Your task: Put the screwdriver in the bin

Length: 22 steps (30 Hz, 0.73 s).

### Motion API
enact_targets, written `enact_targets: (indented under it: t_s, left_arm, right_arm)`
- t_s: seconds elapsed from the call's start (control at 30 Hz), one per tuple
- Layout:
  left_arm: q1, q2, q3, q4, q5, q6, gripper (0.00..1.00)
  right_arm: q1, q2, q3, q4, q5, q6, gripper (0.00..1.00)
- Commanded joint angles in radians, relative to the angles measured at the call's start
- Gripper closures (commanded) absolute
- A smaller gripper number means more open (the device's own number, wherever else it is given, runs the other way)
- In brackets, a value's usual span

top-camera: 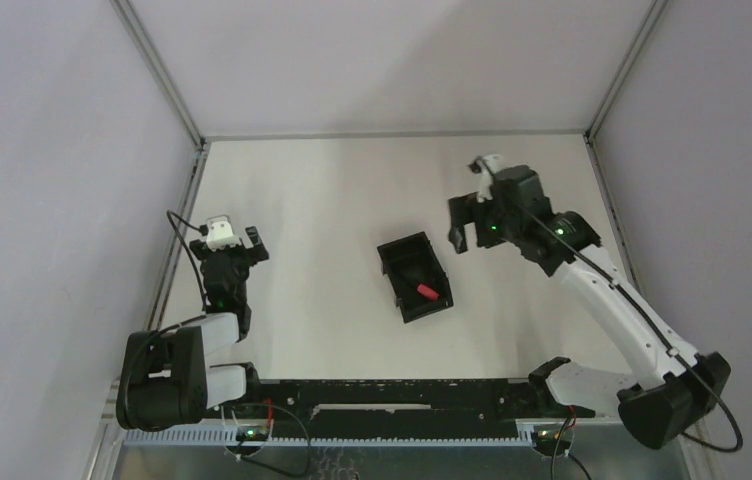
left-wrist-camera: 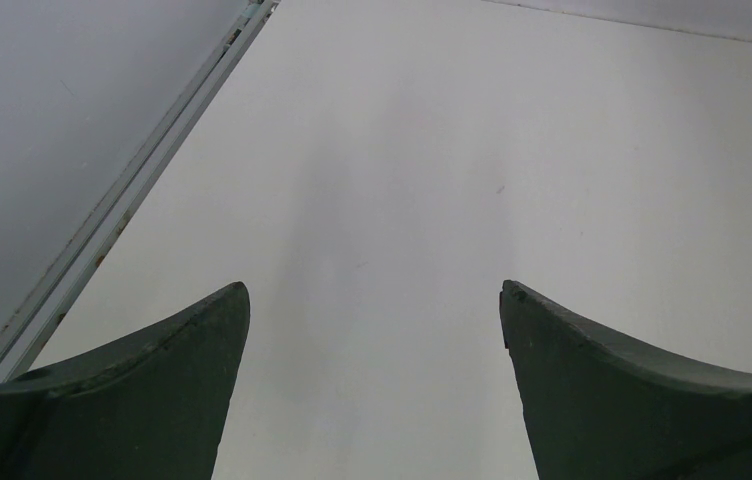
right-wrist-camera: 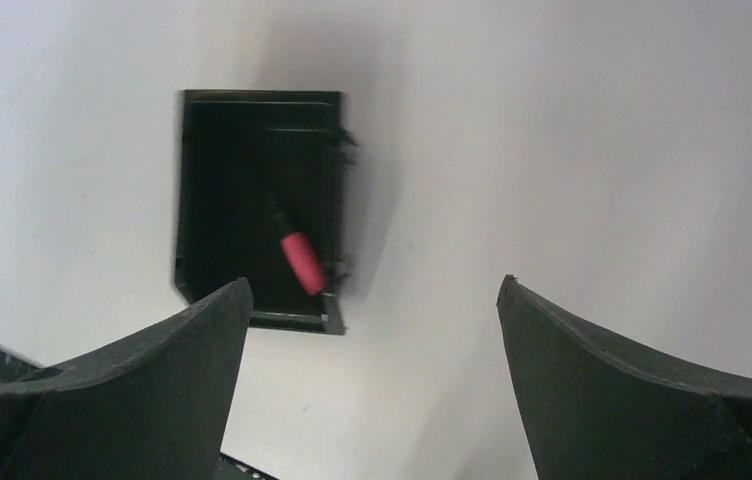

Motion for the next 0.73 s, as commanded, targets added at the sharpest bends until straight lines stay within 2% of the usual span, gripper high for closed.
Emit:
enact_targets:
  t_s: [0.0, 0.17, 0.33, 0.5, 0.7]
  left_arm:
    - [-0.006, -0.001, 0.048, 0.025, -0.013, 0.013, 0.00]
    - [-0.006, -0.001, 0.047, 0.025, -0.014, 0.013, 0.00]
    - [-0.006, -0.001, 0.047, 0.025, -0.014, 0.013, 0.00]
    - [-0.005, -0.001, 0.046, 0.025, -0.013, 0.013, 0.00]
    - [-0.005, -0.001, 0.047, 0.025, -0.012, 0.013, 0.00]
  right_arm:
    - [-0.175, -0.116, -0.141, 0.062, -0.030, 0.170, 0.00]
    - [-0.331, -0.285, -0.370, 0.153, -0.060, 0.245, 0.00]
    - [-0.391, -0.401, -0.578, 0.242, -0.045, 0.301, 0.00]
    - [-0.398, -0.426, -0.665, 0.286, 0.030, 0.322, 0.00]
    - [-0.398, -0.447, -0.709, 0.341, 0.025, 0.315, 0.00]
